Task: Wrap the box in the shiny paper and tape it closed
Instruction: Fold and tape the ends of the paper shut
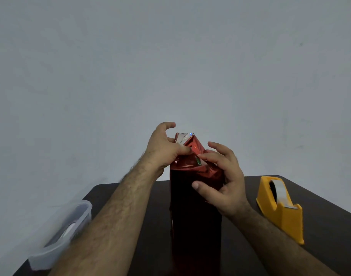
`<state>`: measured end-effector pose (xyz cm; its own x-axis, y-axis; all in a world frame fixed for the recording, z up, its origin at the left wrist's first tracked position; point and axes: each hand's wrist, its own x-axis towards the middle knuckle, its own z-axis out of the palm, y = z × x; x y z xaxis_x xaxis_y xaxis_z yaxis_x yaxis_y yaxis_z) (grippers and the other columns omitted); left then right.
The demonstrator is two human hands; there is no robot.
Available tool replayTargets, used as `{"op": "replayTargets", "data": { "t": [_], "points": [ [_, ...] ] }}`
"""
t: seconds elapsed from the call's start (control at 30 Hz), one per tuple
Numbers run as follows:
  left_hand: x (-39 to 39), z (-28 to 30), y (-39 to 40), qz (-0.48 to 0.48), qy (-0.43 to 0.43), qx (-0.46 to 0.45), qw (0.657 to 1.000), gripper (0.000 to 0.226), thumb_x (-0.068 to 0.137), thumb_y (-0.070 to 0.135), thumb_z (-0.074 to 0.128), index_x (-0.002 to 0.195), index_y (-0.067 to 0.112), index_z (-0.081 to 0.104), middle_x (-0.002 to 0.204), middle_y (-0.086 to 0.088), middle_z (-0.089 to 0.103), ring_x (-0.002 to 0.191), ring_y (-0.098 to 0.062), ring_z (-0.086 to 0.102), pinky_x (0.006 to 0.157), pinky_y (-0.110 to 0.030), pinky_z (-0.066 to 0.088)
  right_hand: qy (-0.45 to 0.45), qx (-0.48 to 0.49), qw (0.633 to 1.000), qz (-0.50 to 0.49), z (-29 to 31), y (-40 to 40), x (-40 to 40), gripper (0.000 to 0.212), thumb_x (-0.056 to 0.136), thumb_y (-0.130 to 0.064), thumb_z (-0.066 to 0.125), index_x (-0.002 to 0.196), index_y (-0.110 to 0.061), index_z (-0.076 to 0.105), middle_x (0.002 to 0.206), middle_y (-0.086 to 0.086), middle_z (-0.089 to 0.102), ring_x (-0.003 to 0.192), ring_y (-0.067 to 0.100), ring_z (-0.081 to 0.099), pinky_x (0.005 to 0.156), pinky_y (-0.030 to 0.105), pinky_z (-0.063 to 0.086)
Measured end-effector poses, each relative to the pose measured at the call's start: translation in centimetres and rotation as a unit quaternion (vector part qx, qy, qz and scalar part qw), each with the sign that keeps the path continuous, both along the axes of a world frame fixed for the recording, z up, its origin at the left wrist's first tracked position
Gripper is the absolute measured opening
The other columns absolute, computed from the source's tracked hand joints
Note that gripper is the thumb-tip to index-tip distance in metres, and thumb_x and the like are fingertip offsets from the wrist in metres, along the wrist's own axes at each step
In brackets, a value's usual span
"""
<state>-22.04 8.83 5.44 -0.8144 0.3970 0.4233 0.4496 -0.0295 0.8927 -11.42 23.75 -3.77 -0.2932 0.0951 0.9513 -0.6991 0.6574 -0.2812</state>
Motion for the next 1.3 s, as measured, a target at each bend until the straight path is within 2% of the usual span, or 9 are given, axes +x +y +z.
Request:
{"op": "replayTargets", "data": {
  "t": [0.23,0.3,0.4,0.5,0.6,0.7,0.87,1.13,1.3],
  "points": [
    [-0.9,-0.5,-0.9,0.111,0.049,0.084,0.989,0.046,0.087,0.025,0.089,0.126,0.027,0.064,0.104,0.007,0.076,0.1,-0.007,0.072,0.089,-0.034,0.06,0.001,-0.018,1.0,-0.003,-0.3,0.2,-0.3,0.042,0.092,-0.049,0.069,0.121,-0.018,0.071,0.143,0.014,0.055,0.138,0.027,0.052,0.108,0.042,0.052],
    [-0.4,0.1,-2.0,0.133,0.135,0.118,0.975,0.029,0.091,0.02,0.083,0.116,0.026,0.068,0.11,0.014,0.074,0.096,0.001,0.069,0.092,-0.038,0.061,-0.008,-0.035,0.999,0.01,-0.2,0.1,-0.4,0.06,0.102,-0.064,0.05,0.117,-0.011,0.074,0.143,0.014,0.055,0.139,0.029,0.052,0.11,0.04,0.05],
    [1.3,1.2,-4.0,0.041,0.27,0.055,0.961,0.01,0.097,0.023,0.076,0.101,0.031,0.078,0.131,0.022,0.067,0.127,0.003,0.058,0.106,-0.036,0.051,-0.047,-0.125,0.987,0.085,0.1,-0.4,-0.3,0.087,0.102,-0.076,0.03,0.112,-0.004,0.077,0.146,0.012,0.053,0.139,0.03,0.053,0.112,0.037,0.048],
    [3.3,1.6,-5.4,-0.113,0.326,-0.076,0.936,0.012,0.096,0.032,0.075,0.102,0.035,0.084,0.144,0.023,0.061,0.151,0.002,0.037,0.123,-0.04,0.033,-0.056,-0.163,0.98,0.098,0.4,-0.6,-0.3,0.082,0.11,-0.06,0.022,0.11,-0.001,0.078,0.144,0.01,0.058,0.139,0.028,0.054,0.116,0.042,0.046],
    [4.7,1.5,-5.9,-0.173,0.381,-0.177,0.891,0.042,0.074,0.051,0.088,0.115,0.047,0.08,0.141,0.019,0.063,0.15,-0.012,0.042,0.122,-0.053,0.037,-0.051,-0.167,0.979,0.103,0.4,-0.6,-0.5,0.062,0.112,-0.03,0.02,0.121,0.002,0.072,0.141,0.019,0.061,0.137,0.031,0.058,0.115,0.053,0.045],
    [5.2,1.5,-5.4,-0.155,0.446,-0.226,0.852,0.061,0.066,0.058,0.092,0.123,0.057,0.072,0.132,0.021,0.064,0.14,-0.018,0.05,0.115,-0.059,0.038,-0.056,-0.175,0.972,0.144,0.3,-0.9,-0.5,0.056,0.113,-0.032,0.025,0.131,0.004,0.063,0.136,0.023,0.063,0.131,0.037,0.061,0.109,0.057,0.049],
    [4.9,1.7,-4.4,-0.064,0.54,-0.176,0.821,0.014,0.081,0.046,0.082,0.093,0.041,0.082,0.109,0.023,0.071,0.121,-0.013,0.06,0.103,-0.063,0.04,-0.058,-0.153,0.98,0.111,0.4,-1.0,-0.3,0.062,0.11,-0.037,0.025,0.119,0.004,0.072,0.136,0.014,0.063,0.132,0.025,0.06,0.108,0.028,0.047],
    [5.7,1.4,-4.4,-0.046,0.492,-0.046,0.868,0.012,0.076,0.027,0.091,0.074,0.025,0.08,0.098,0.014,0.078,0.117,-0.021,0.066,0.098,-0.051,0.052,-0.047,-0.153,0.982,0.096,0.1,-1.2,-0.3,0.053,0.111,-0.037,0.028,0.13,-0.004,0.066,0.133,0.012,0.066,0.129,0.033,0.062,0.109,0.054,0.05],
    [5.1,1.7,-5.9,-0.092,0.379,-0.136,0.911,0.066,0.062,0.048,0.098,0.123,0.044,0.073,0.137,0.017,0.065,0.141,-0.012,0.052,0.117,-0.041,0.042,-0.061,-0.181,0.974,0.12,0.2,-1.6,0.2,0.039,0.111,-0.024,0.031,0.133,-0.006,0.058,0.125,0.003,0.067,0.121,0.026,0.066,0.098,0.033,0.056]
  ]
}}
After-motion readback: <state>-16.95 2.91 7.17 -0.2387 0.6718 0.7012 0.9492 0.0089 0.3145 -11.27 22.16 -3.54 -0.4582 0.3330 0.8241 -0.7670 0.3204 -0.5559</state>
